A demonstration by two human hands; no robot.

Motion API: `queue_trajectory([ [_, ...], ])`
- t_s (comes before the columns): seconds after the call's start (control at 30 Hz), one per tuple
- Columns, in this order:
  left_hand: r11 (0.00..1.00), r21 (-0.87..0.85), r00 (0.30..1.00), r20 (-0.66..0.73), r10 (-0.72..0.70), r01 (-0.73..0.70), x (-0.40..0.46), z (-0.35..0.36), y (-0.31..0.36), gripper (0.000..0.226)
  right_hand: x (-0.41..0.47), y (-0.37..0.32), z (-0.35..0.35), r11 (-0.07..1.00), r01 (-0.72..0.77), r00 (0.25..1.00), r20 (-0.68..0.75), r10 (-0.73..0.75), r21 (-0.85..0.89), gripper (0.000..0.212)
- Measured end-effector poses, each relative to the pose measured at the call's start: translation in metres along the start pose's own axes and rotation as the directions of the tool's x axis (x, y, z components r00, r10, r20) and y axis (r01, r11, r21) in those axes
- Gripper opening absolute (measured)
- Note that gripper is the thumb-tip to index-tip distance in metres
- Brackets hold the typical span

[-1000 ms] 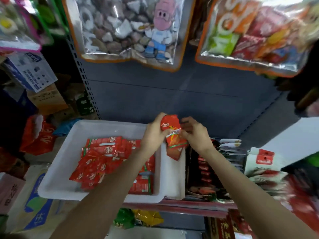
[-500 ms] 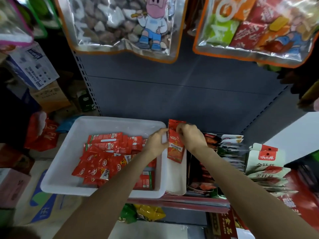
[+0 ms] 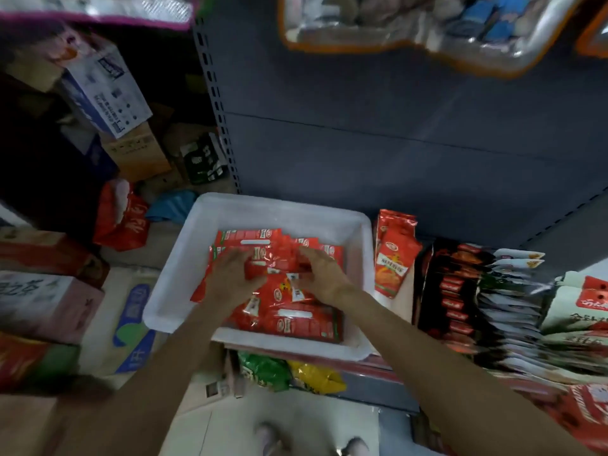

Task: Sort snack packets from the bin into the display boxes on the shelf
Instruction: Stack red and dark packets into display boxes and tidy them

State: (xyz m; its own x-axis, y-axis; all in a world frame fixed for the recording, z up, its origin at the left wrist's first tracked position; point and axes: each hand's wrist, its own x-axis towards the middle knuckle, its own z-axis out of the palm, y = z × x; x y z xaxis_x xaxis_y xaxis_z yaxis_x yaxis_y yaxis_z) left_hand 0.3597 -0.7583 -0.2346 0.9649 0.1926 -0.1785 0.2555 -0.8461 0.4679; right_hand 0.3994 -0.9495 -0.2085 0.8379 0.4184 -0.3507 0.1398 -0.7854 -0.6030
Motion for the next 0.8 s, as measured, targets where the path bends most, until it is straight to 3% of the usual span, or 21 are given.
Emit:
queue_trajectory([
  [0.1,1.000,0.027,0.977,0.212,0.007,-0.013,-0.004,-0.002,-0.023,0.076,0.013,-0.001,0.029,0.961,0.030,0.984,0.174,0.019,-0.276,0.084],
  [0.17,0.998,-0.056,0.974,0.227,0.020,-0.008,-0.007,-0.002,-0.027,0.076,0.014,0.000,0.040,0.948,0.005,0.994,0.108,0.031,-0.318,0.079],
  [0.27,0.969,-0.247,0.991,0.129,0.024,0.009,-0.013,-0.007,-0.021,0.067,0.009,-0.004,0.039,0.970,-0.008,0.993,-0.118,-0.021,-0.242,0.066],
  [0.4,0.898,-0.435,0.995,0.036,0.096,-0.071,-0.018,-0.019,0.005,0.047,-0.001,-0.015,0.019,1.000,0.007,0.932,-0.363,0.002,0.023,0.056],
  [0.5,0.764,-0.617,0.972,-0.007,0.236,-0.190,-0.016,-0.030,0.040,0.012,-0.011,-0.022,-0.002,0.986,0.090,0.916,-0.401,-0.025,0.144,0.049],
  [0.63,0.698,-0.661,0.961,-0.168,0.220,-0.275,-0.001,-0.032,0.083,0.024,-0.029,-0.012,-0.041,0.958,0.189,0.891,-0.449,-0.074,0.217,0.030],
  [0.8,0.568,-0.787,0.961,-0.110,0.252,-0.239,0.011,-0.017,0.146,0.017,-0.054,0.023,-0.095,0.961,0.212,0.801,-0.595,-0.068,0.176,0.014],
])
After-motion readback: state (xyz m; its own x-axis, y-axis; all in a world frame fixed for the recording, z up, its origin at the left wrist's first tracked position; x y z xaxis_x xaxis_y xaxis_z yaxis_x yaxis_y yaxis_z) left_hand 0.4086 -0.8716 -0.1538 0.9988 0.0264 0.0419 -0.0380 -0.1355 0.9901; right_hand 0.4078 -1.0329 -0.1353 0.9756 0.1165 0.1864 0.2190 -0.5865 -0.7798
